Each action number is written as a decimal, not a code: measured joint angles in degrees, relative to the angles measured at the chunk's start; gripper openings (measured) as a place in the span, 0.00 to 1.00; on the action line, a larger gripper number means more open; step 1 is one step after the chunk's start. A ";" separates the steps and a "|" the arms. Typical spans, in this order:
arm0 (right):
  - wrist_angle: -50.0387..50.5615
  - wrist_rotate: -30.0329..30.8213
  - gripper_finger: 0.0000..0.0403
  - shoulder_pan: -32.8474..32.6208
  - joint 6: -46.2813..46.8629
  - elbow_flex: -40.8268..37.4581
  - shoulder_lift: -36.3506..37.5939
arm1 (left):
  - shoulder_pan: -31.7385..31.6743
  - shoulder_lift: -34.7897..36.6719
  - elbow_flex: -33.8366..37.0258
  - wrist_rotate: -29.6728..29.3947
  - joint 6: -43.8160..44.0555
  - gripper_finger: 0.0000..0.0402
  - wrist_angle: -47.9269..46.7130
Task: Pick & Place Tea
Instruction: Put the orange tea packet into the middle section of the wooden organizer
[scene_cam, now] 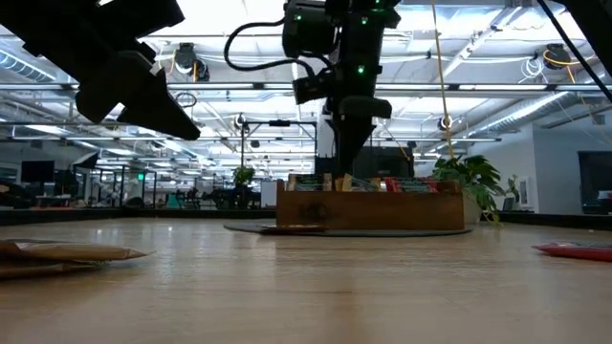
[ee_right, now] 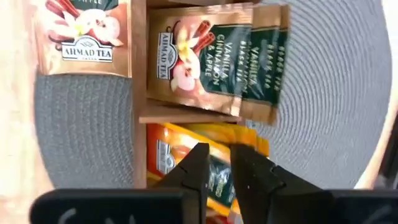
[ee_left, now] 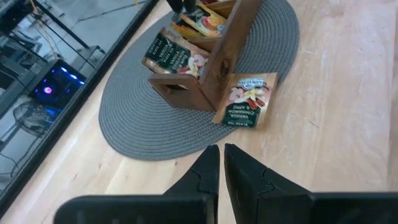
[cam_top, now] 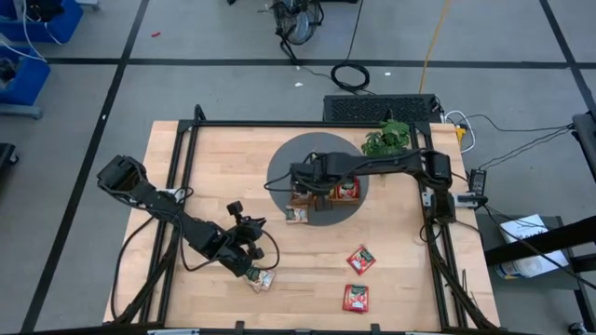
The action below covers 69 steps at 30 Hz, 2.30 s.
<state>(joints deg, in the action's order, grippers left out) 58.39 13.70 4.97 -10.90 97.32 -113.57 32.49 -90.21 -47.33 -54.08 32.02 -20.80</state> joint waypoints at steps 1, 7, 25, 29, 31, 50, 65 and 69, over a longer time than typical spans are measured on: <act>0.55 0.41 0.11 0.00 1.20 0.00 0.61 | 0.00 0.00 0.00 0.09 0.06 0.08 0.00; 1.99 -4.26 0.04 -0.07 -0.02 -1.31 2.48 | 0.68 0.00 0.00 0.19 0.66 0.08 -0.02; -2.71 -6.33 0.24 5.96 -9.24 -6.18 2.44 | 1.03 0.00 0.00 0.19 0.16 0.08 -0.06; -5.00 -7.31 0.27 5.58 -9.28 -6.58 2.45 | 1.03 0.00 0.00 0.17 0.16 0.08 -0.08; -6.16 -9.48 0.28 5.46 -9.53 -7.27 2.46 | 1.03 0.00 0.00 0.17 0.16 0.08 -0.08; -5.61 -2.56 0.01 3.46 -10.74 -9.79 2.50 | 1.03 0.00 0.00 0.16 0.09 0.08 -0.08; 4.91 -1.90 0.00 0.04 -10.29 -1.07 -0.46 | 0.15 0.00 0.02 0.10 -0.43 0.08 0.11; 3.79 -1.89 0.00 0.04 -11.00 -1.07 -1.54 | 0.15 0.00 0.02 0.10 -0.44 0.08 0.11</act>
<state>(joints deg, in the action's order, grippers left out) 62.19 11.81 5.02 -21.90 96.25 -115.11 32.64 -90.21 -47.31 -53.98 31.58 -20.69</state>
